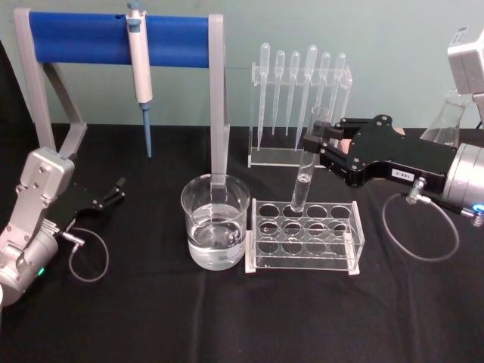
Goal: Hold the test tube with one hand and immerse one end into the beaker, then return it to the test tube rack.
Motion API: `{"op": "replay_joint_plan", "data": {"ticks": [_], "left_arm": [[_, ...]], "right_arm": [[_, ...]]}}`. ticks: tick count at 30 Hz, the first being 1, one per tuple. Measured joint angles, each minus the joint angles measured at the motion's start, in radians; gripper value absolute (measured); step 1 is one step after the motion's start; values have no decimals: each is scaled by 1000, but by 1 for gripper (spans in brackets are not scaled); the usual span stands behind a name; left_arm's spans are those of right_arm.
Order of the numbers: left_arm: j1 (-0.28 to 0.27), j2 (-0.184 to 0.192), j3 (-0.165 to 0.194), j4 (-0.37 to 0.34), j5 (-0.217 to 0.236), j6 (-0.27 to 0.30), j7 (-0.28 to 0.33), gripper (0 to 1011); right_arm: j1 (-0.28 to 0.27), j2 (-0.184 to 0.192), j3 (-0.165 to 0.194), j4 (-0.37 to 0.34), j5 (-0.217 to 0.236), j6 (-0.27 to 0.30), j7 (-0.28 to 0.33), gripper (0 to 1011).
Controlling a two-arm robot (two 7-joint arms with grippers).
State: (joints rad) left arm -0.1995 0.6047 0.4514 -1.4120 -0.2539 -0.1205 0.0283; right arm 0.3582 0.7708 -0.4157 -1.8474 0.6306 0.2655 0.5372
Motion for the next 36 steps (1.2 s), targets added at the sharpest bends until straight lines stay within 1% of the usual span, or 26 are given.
{"op": "replay_joint_plan", "data": {"ticks": [36], "left_arm": [[0, 0, 0, 0, 0, 0, 0, 1000]], "right_arm": [[0, 0, 1, 1, 0, 0, 2, 243]]}}
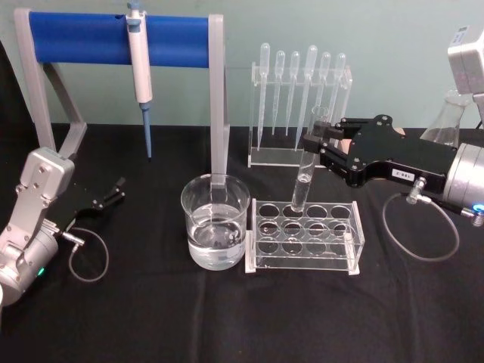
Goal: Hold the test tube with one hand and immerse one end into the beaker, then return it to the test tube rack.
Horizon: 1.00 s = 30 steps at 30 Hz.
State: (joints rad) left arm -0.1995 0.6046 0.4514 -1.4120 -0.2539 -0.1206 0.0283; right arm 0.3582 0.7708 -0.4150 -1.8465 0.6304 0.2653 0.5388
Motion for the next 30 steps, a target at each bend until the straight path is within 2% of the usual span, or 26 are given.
{"op": "replay_joint_plan", "data": {"ticks": [30], "left_arm": [[0, 0, 0, 0, 0, 0, 0, 1000]], "right_arm": [[0, 0, 0, 0, 0, 0, 0, 243]]}}
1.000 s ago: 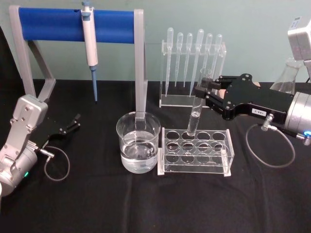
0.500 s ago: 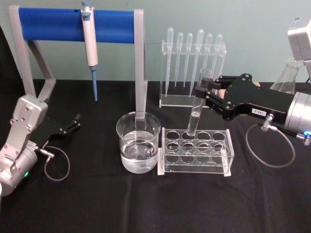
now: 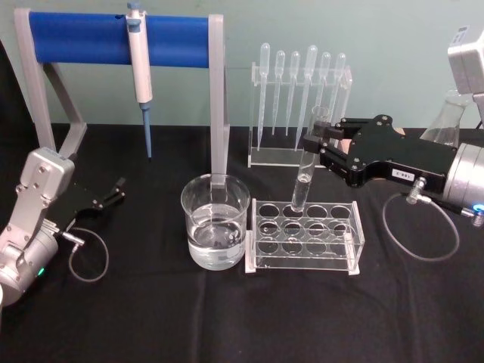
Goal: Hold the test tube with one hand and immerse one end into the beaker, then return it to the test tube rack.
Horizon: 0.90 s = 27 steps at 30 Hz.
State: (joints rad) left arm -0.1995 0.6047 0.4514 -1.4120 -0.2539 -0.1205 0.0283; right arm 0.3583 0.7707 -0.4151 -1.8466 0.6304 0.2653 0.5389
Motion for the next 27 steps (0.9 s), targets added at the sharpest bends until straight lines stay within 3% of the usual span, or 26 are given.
{"op": "replay_joint_plan", "data": {"ticks": [27], "left_arm": [[0, 0, 0, 0, 0, 0, 0, 1000]], "right_arm": [[0, 0, 0, 0, 0, 0, 0, 243]]}}
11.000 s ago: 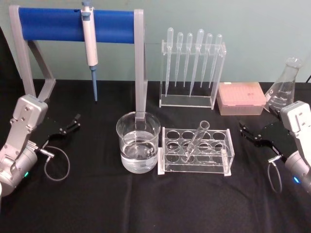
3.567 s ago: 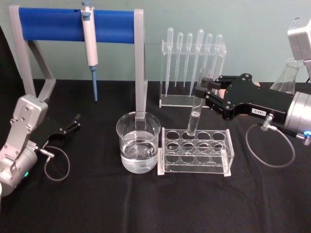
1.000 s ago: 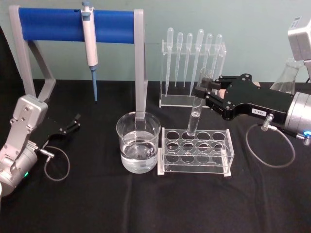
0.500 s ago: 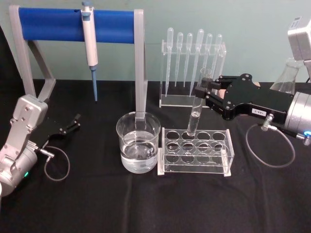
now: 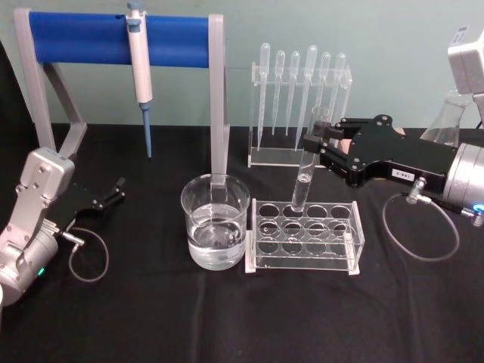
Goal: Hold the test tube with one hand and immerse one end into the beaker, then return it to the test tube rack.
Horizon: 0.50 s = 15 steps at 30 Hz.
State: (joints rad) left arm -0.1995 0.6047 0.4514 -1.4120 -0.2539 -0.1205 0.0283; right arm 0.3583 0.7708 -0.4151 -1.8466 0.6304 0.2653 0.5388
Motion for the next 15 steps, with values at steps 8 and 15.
{"op": "replay_joint_plan", "data": {"ticks": [8, 15], "left_arm": [[0, 0, 0, 0, 0, 0, 0, 1000], [0, 0, 0, 0, 0, 0, 0, 1000]], "right_arm": [[0, 0, 0, 0, 0, 0, 0, 243], [0, 0, 0, 0, 0, 0, 0, 243]]}}
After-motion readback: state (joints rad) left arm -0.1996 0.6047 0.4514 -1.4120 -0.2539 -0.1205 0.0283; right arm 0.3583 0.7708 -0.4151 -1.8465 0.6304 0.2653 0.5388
